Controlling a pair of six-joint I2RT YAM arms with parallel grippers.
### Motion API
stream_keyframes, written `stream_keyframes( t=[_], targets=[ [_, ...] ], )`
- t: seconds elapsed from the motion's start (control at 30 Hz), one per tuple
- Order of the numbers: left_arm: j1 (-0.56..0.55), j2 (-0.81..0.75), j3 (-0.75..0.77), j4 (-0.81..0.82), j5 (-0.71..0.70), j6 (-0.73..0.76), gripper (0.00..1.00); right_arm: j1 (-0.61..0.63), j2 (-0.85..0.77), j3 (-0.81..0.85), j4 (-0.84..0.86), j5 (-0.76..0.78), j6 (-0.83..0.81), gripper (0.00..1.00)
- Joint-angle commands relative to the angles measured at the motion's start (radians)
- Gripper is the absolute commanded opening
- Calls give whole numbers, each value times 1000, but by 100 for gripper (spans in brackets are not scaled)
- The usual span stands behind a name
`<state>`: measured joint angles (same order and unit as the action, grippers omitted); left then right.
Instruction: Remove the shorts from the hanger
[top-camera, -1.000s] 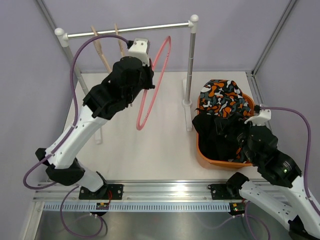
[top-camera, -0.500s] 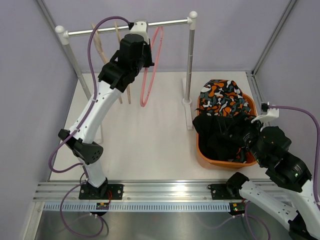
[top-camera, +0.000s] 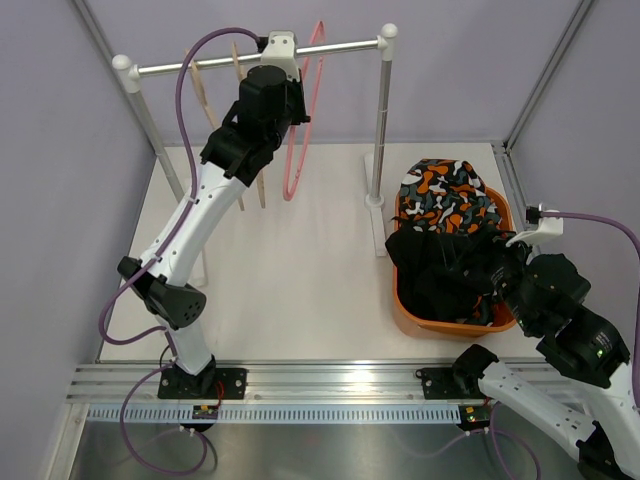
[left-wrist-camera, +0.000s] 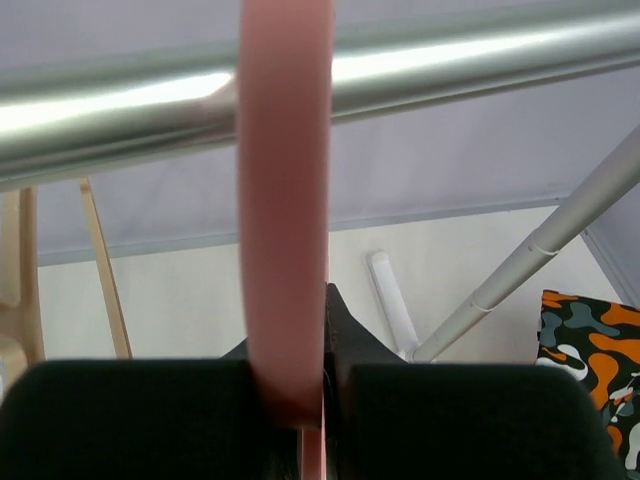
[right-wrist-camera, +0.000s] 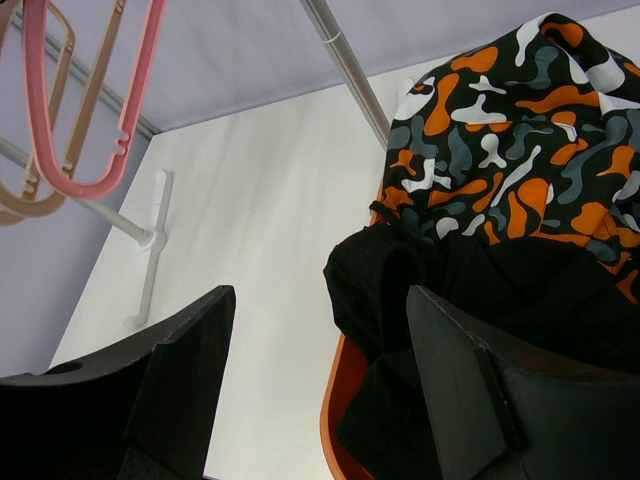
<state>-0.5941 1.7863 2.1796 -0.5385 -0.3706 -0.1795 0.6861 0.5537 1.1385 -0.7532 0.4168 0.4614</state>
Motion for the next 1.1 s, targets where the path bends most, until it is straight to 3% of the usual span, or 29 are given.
stream_keyframes(
  t=[0.0,0.13,0.7,1.07],
  targets=[
    [5,-33,46,94,-40,21,1,-3,-5,23,-6,-9,-26,78],
    [20,19,114,64,-47,15,3,-3,0,26,-8,-22,-27,79],
    [89,108,98,23,56,-43,8,-3,9,23,-38,-49,-15,79],
    [89,-42,-75,103,85,-28,24,-3,8,23,-51,-47,-15,79]
  ],
)
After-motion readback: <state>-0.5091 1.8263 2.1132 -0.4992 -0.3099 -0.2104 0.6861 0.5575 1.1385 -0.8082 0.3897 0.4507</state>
